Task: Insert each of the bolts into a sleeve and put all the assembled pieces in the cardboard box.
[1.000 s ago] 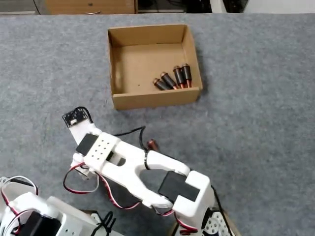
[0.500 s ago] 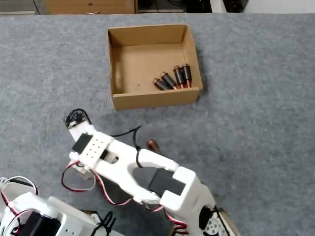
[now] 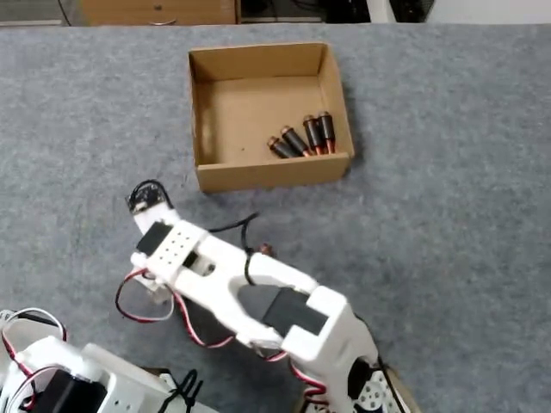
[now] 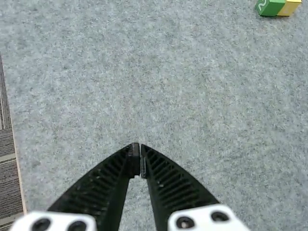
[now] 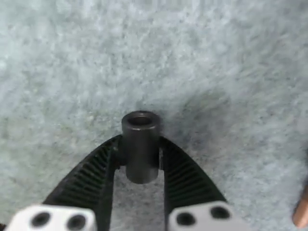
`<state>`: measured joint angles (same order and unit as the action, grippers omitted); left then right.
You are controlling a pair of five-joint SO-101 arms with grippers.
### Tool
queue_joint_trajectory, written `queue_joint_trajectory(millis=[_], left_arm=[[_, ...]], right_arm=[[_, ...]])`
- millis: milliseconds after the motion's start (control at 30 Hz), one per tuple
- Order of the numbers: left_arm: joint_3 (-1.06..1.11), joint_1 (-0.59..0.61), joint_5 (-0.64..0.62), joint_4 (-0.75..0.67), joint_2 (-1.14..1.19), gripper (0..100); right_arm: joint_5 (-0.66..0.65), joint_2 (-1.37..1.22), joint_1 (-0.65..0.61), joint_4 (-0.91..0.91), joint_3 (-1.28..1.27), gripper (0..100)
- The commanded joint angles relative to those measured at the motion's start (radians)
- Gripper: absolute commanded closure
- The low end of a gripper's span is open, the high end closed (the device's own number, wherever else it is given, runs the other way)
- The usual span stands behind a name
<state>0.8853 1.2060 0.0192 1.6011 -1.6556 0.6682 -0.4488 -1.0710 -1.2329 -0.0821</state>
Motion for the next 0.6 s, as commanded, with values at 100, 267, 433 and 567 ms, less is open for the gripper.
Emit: queue_joint_trajectory(millis=[100, 267, 433, 567], left_arm=[[-0.032, 0.002, 0.005, -0.006, 0.007, 98], [-0.026, -0.015, 0.002, -0.006, 0.008, 98], [-0.025, -0.08, -0.021, -0.006, 0.008, 98], [0.011, -0.178, -0.089, -0.009, 0.01, 98]], right_arm=[[-0.06, 0.245, 0.143, -0.055, 0.067, 99.7], [-0.074, 0.433, 0.251, -0.12, 0.111, 99.7], [-0.075, 0.636, 0.355, -0.184, 0.16, 99.7], [-0.078, 0.791, 0.453, -0.196, 0.189, 99.7]])
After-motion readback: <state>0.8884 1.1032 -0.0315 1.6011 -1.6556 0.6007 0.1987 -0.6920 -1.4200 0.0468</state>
